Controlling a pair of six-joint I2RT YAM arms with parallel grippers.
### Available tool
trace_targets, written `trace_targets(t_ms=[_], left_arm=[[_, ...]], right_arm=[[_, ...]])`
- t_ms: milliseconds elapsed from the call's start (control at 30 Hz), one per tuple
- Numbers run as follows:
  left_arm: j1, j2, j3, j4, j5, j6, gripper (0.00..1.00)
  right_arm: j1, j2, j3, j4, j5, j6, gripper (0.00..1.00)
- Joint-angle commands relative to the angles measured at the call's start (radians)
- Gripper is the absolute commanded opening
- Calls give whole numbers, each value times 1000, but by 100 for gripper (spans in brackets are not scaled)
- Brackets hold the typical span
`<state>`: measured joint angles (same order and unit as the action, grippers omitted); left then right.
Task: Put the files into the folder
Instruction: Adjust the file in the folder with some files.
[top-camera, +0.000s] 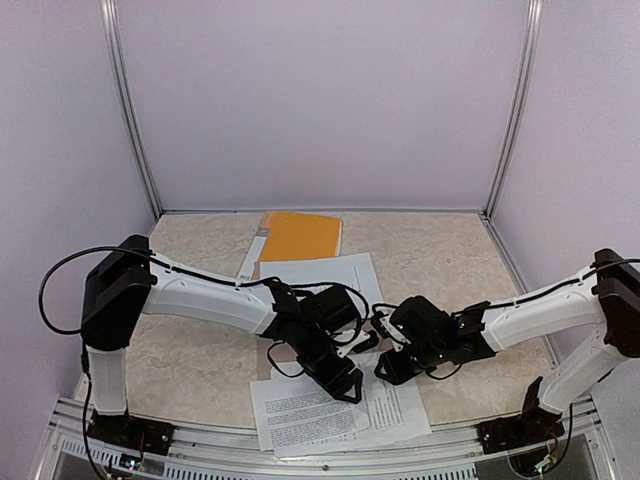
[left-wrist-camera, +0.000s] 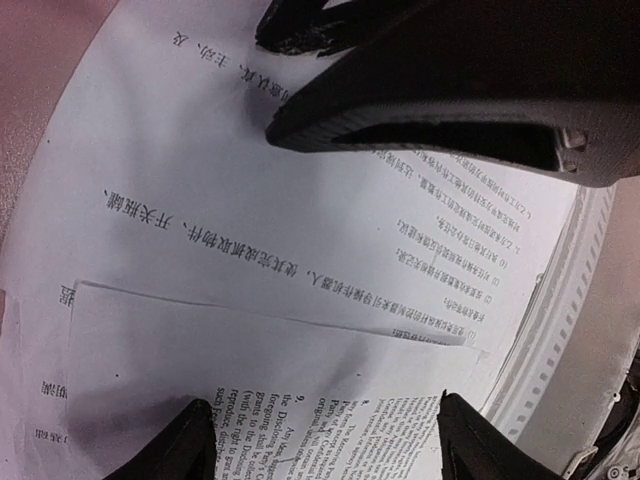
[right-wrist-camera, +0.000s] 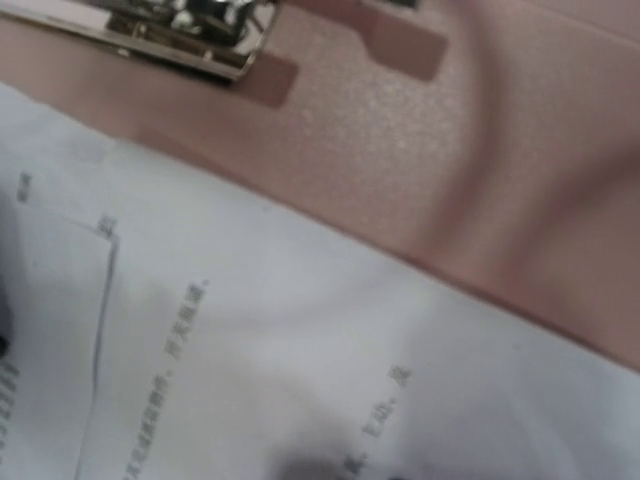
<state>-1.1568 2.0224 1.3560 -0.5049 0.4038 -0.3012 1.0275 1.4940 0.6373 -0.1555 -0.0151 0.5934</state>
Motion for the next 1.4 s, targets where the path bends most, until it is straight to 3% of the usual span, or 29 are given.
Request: trace_targets(t_ms=[0,267,367,467,700,833,1067,1367], left_arm=[[-6,13,25,31,-8,28,73],[-5,-170,-88,61,-125,-22,80],[0,-272,-157,51,-211,-103,86],[26,-342,-220,-18,-285,-217,85],[124,-500,-374,-150,-366,-459,76],[178,-556,-436,-196,-378,-523,68],[254,-567,-518,-158,-285,-517,53],[282,-455,-528,-56,-151,-465,42]], right_arm=[[14,-12,-41,-13,7,32,27],[14,-92,-51,44,7,5,28],[15,-102,-41,50,2,-19,28],[16,-88,-27,47,-14,-47,29],[50,-35,19,34,-21,-100,28],[54,-22,22,45,-26,-104,28],[54,-20,20,43,-18,-110,28],[58,-20,7,47,-18,-100,27]])
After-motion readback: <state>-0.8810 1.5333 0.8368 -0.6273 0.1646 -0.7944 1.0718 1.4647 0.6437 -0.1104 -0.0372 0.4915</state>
